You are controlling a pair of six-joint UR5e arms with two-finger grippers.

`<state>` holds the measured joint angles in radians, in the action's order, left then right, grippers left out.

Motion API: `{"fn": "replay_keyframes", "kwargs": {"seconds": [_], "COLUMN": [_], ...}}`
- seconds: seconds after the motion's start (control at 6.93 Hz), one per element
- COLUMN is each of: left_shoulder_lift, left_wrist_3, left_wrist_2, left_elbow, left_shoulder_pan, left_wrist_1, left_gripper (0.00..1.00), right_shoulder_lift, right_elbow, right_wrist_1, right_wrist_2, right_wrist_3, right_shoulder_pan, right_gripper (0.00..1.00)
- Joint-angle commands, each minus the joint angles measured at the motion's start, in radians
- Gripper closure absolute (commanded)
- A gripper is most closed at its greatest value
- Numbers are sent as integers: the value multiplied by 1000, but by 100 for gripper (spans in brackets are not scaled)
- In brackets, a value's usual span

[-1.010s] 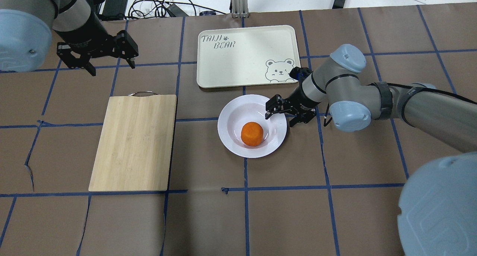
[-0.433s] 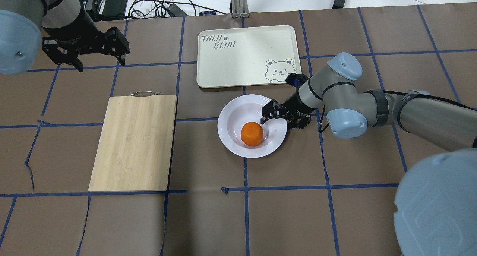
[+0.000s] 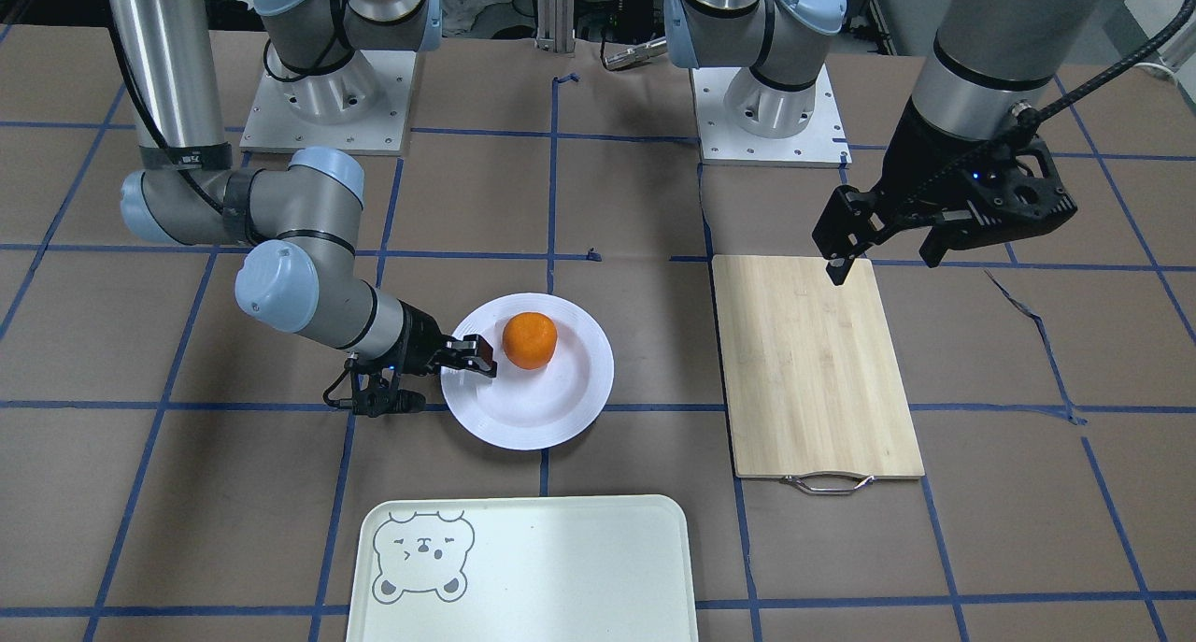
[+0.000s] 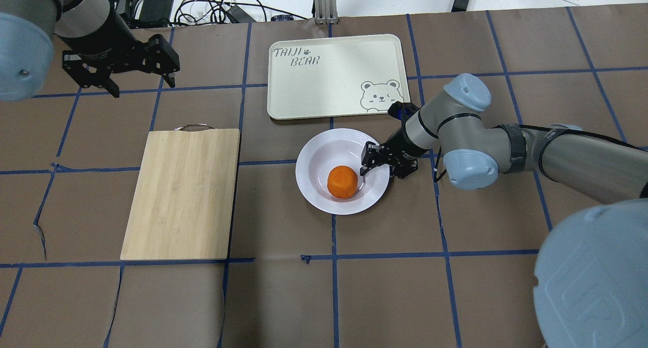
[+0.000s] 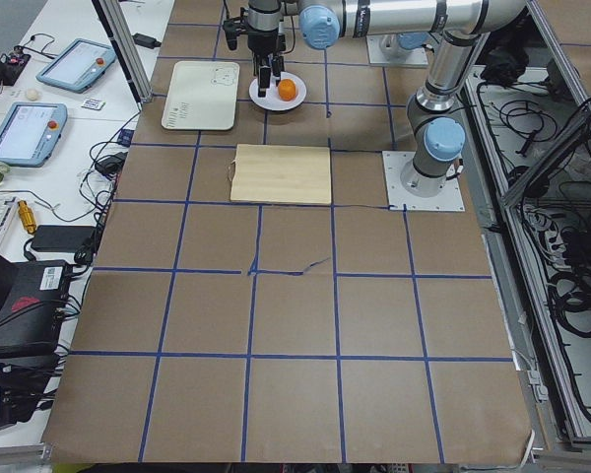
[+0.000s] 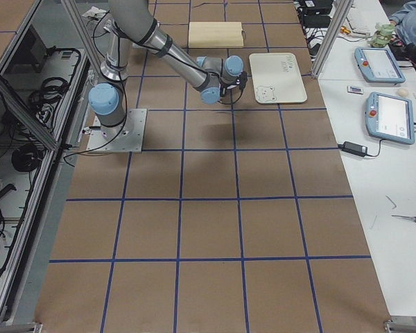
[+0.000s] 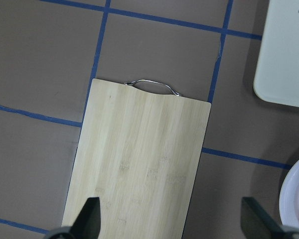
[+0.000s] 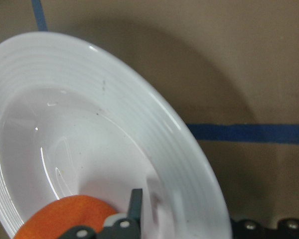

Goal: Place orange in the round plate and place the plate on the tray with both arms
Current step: 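Grip the white plate rim with the right gripper and lift it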

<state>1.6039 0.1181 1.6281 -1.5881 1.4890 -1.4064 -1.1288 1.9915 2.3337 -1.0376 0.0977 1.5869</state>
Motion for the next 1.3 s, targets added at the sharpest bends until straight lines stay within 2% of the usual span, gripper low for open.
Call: {"fn": "replay_keyframes", "kwargs": {"seconds": [0.0, 0.58, 0.72, 1.01, 1.15], "left_shoulder_lift": [1, 2, 1, 1, 1], "left_wrist_3": [0, 1, 0, 0, 0], "left_wrist_2": [-1, -1, -1, -1, 1], "left_elbow": [-4, -6, -6, -6, -6], "left_shoulder_pan": [2, 2, 2, 2, 2], "left_wrist_1": [0, -2, -2, -3, -3], "left_gripper": [0, 0, 0, 0, 0], "right_shoulder_lift": [-2, -8, -6, 24, 125], "right_elbow": [-8, -91, -144, -373, -501], "right_wrist_1": [1, -22, -51, -159, -168], "right_wrist_2": [-1, 10, 13, 10, 8], "right_wrist_3": [5, 106, 121, 190, 194], "right_shoulder_pan": [8, -5, -7, -7, -7], "right_gripper": [93, 95, 95, 95, 95]}}
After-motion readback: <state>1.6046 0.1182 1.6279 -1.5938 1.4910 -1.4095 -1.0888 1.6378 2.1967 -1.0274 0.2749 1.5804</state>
